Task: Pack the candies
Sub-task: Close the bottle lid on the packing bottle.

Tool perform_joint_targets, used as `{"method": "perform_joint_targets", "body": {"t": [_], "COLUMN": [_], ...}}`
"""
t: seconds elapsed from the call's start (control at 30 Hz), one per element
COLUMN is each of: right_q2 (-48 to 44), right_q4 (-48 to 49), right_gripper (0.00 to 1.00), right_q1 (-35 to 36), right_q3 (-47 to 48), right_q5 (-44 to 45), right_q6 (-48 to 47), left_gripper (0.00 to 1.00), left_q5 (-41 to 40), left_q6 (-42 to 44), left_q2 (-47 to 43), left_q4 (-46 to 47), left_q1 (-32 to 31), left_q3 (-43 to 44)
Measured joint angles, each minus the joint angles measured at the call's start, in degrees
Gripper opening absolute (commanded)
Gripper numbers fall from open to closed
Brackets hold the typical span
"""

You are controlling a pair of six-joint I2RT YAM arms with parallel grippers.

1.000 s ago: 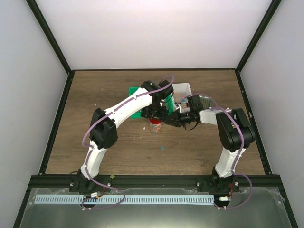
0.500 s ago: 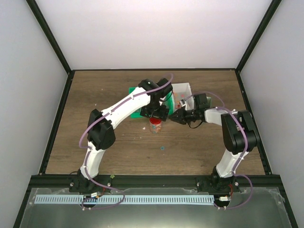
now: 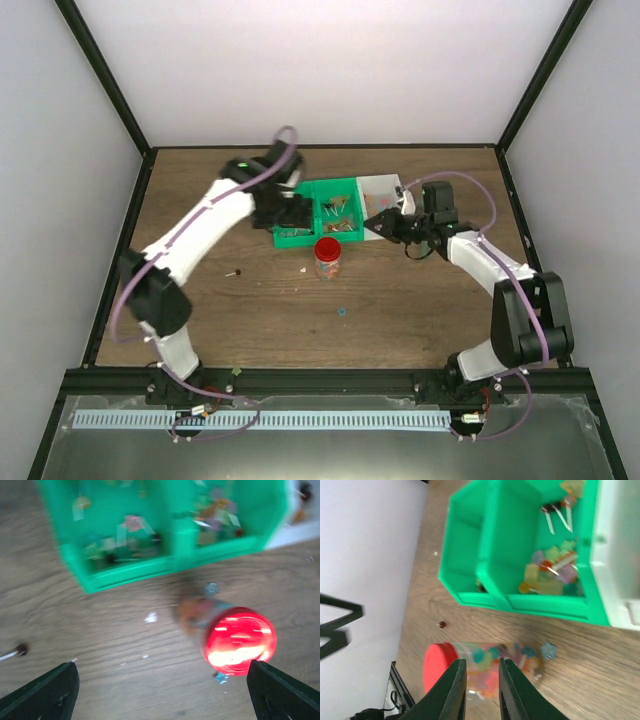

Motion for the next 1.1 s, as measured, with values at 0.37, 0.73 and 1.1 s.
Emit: {"method": "perform_joint_targets", "body": {"t": [0.37, 0.73, 1.1], "right_q2": [1.14, 3.85, 6.19], "right_q4": [2.47, 3.61, 4.13], "right_gripper": [0.01, 0.01, 0.01], "right_q1": [11.78, 14.62, 14.73], "right_q3": [7.89, 6.32, 4.22], "right_q5": [-0.39, -0.63, -0.7], "right_q6": [6.99, 9.53, 9.88], "left_gripper": [0.94, 0.94, 0.94], "left_q5": [9.73, 12.92, 12.98], "left_q6": [-5.68, -8.33, -8.22], "left_q2": [-17.18, -19.02, -19.02], "left_q4": [15.47, 21.53, 22.99], "left_q1": [15.43, 15.37, 15.5], "left_q3": [-30.21, -38.1, -39.39]}}
